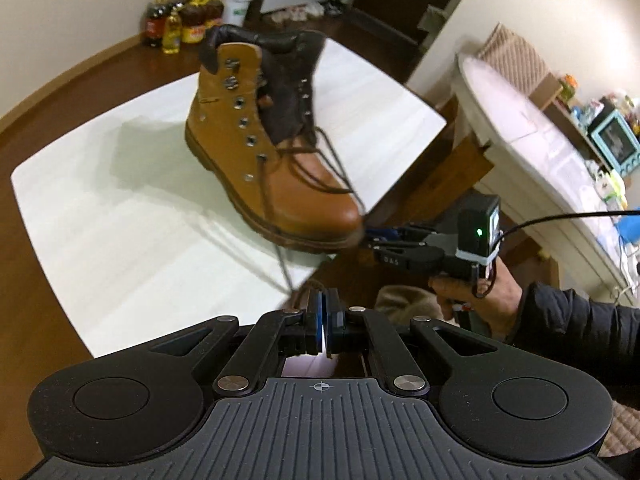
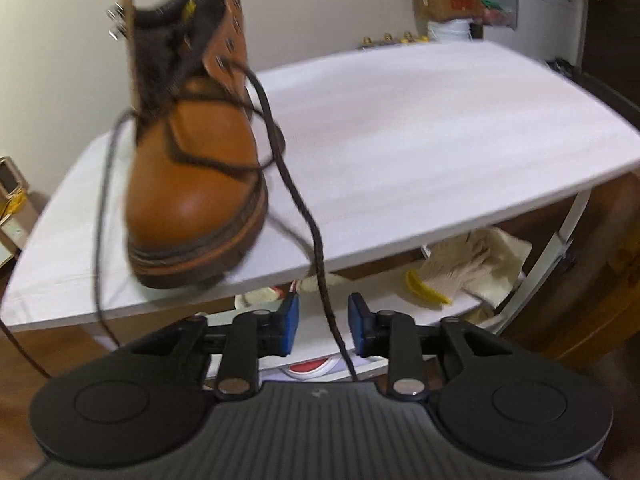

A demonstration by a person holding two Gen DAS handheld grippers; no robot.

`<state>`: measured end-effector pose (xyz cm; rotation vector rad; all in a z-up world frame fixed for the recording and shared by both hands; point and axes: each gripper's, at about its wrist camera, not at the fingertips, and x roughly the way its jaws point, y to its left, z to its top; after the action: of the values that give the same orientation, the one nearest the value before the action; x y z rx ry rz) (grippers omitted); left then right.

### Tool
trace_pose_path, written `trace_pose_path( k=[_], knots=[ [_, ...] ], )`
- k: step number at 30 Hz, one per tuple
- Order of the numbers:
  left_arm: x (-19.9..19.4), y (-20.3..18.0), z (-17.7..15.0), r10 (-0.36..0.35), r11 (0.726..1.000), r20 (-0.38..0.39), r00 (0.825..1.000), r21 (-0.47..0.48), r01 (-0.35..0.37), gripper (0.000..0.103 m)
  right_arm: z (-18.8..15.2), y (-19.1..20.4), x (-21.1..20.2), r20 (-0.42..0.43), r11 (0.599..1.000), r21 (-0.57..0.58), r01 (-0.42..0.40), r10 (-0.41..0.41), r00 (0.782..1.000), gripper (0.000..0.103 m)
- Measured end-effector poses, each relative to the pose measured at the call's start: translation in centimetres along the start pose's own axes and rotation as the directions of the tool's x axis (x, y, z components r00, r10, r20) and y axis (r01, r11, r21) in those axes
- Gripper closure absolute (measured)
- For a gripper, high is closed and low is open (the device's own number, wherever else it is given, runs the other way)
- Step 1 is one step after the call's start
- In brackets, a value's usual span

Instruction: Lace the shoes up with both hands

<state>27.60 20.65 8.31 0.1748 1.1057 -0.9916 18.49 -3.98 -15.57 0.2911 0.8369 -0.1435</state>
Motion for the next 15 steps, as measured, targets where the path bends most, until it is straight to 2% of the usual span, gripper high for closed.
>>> trace_pose_path(
  k=[1,5,7,10,13,15],
  knots=[
    [0.3,0.9,0.5,-0.006,1.0,-0.011,1.0,0.006,0.006,0.102,-0.1,0.2,0.3,-0.002,1.0,-0.005,0.007,-0.007,1.0,0.099],
    [0.9,3.0,2.3,-0.037,0.999,-0.008,0.999,0.014,0.037,0.102,1.2,0.5,-2.2,0.008,0.989,-0.063,0.132,-0.132,0.991,0.1],
    [0.6,3.3,3.1,-0.056,0.998,0.017,0.998,0.013,0.056,0.102,3.6,0.5,-4.4,0.041,0.965,-0.147,0.219,-0.215,0.976,0.1],
    [0.3,3.2,3.7,-0.084,0.996,0.049,0.995,0.0,0.084,0.102,7.6,0.7,-6.7,0.116,0.902,-0.293,0.316,-0.294,0.949,0.1],
    [0.3,2.9,4.1,-0.096,0.995,0.07,0.993,-0.013,0.098,0.102,12.4,0.7,-8.3,0.207,0.848,-0.384,0.365,-0.306,0.929,0.1],
    [0.3,2.9,4.5,-0.097,0.995,0.087,0.992,-0.032,0.1,0.102,15.5,0.7,-8.0,0.225,0.852,-0.399,0.34,-0.268,0.937,0.1]
  ],
)
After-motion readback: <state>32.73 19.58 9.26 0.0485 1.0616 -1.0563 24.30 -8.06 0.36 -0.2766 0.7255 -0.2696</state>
